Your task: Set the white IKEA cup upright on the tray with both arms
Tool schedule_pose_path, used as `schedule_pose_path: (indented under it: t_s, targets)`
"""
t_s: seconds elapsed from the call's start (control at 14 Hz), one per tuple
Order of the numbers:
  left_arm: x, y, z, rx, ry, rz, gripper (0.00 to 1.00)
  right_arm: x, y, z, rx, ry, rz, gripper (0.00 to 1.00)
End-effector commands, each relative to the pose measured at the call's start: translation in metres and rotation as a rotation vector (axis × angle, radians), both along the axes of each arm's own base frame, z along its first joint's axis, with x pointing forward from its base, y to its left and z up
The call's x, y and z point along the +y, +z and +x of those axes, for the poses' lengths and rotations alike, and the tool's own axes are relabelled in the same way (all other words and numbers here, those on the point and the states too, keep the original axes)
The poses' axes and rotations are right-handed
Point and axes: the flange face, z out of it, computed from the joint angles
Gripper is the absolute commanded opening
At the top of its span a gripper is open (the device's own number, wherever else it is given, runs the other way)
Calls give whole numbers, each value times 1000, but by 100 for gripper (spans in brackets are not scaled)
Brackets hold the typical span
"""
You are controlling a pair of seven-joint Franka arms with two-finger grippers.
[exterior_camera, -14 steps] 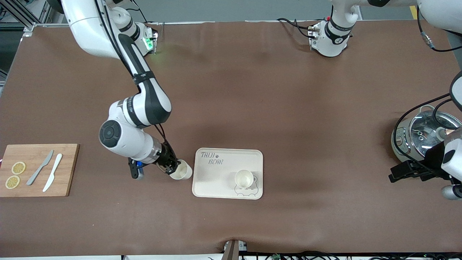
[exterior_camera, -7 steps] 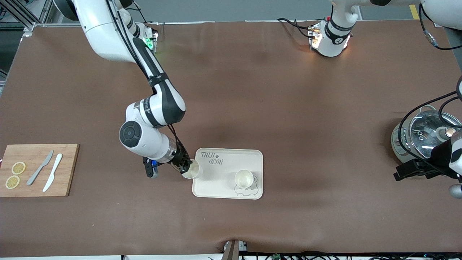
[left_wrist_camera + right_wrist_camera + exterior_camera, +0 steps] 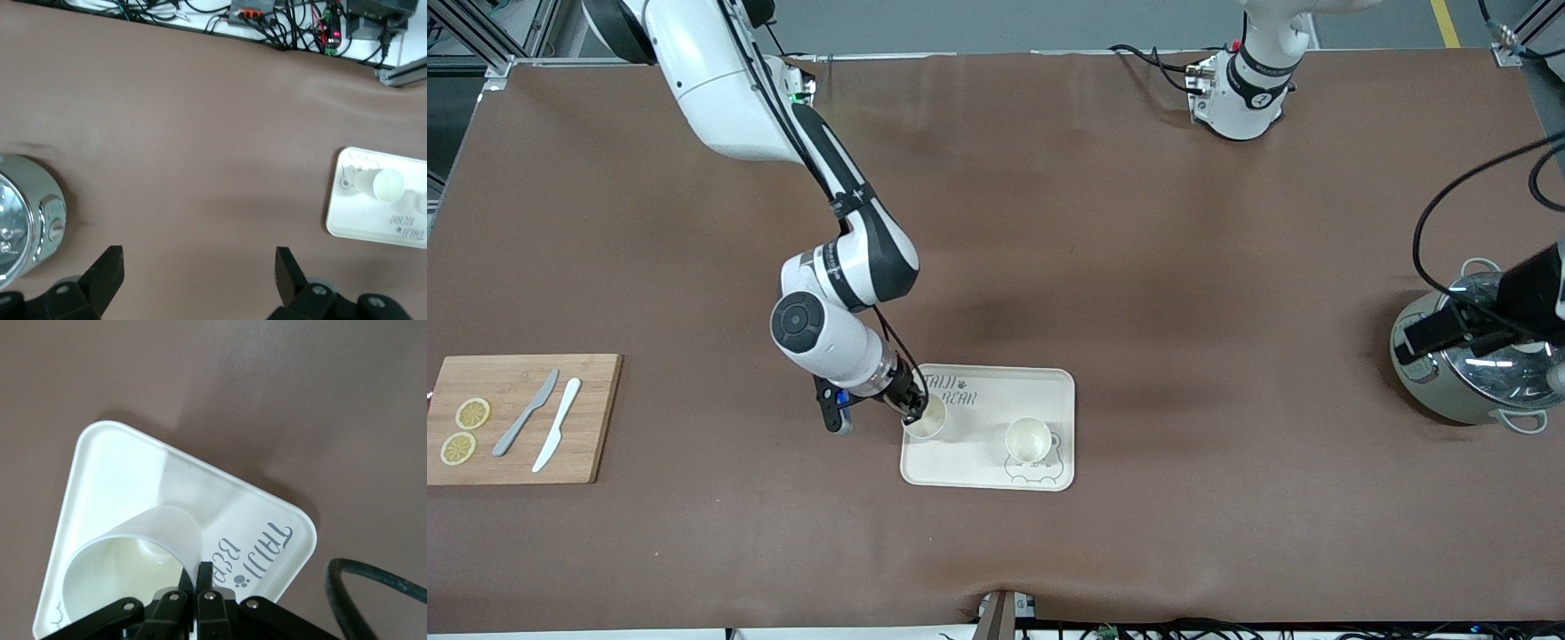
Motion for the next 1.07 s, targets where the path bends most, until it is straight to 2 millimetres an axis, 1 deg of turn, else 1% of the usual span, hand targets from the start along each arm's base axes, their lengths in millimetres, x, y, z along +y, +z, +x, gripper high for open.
schedule_pose_path:
  t_s: [0.0,0.14,0.21,0.36,0.5,0.57,0.64,0.71,0.86,0.93,1.0]
  targets:
    - [-7,0,-33,-4,12,16,100,8,-2,1,-5,-9,2,0]
    - [-8,-8,-52,14,11,24,100,9,-5,-2,2,-8,-1,0]
    - [-8,-8,-56,16,11,24,100,10,-6,-2,4,-6,-2,0]
    - [-20,-8,-59,25,16,24,100,10,-10,-5,12,-7,-5,0]
    - [-33,-5,-66,27,36,34,100,15,-15,-11,20,1,-11,0]
    - [-32,-7,-72,32,32,56,100,14,-18,-12,24,0,-14,0]
    - [-27,-7,-75,31,24,68,100,13,-21,-13,30,1,-19,0]
    - [-19,-6,-76,31,27,70,100,14,-21,-14,31,3,-19,6]
    - [-8,-4,-77,22,-29,76,100,14,-22,-15,37,4,-22,9]
    - [-5,-5,-76,24,-18,73,100,15,-21,-15,36,5,-20,12]
    - [-2,-6,-76,27,-6,71,100,15,-20,-15,35,5,-19,17]
